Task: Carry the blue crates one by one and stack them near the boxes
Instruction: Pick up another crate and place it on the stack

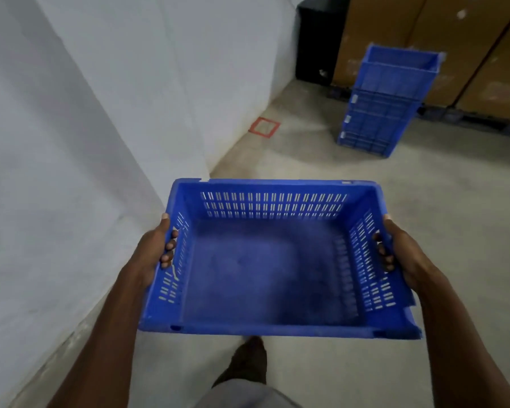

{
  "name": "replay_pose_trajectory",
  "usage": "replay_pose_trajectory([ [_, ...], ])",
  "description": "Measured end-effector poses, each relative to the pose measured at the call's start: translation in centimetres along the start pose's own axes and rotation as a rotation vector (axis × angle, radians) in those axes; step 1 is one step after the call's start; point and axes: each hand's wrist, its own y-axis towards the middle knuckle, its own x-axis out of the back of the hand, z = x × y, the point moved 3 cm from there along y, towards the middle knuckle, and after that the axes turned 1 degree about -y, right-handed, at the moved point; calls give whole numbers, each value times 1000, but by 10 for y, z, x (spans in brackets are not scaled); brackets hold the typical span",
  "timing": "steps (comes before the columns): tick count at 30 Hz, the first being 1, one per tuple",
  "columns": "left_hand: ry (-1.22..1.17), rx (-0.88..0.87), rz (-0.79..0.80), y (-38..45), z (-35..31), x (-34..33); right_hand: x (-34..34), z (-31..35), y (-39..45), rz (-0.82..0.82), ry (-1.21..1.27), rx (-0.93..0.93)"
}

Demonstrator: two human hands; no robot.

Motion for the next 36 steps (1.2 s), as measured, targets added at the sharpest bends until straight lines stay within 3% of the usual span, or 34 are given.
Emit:
replay_pose_trajectory([
  [13, 170, -73, 354, 249, -198, -276, 127, 108, 158, -391, 227, -39],
  [20, 189, -83, 402, 363, -272, -428, 200, 164, 292, -488, 215, -27],
  [28, 156, -39, 357, 470, -343, -571, 297, 270, 471, -465, 166, -32],
  [36, 153, -59, 317, 601, -437, -687, 352, 375, 661, -408, 180, -28],
])
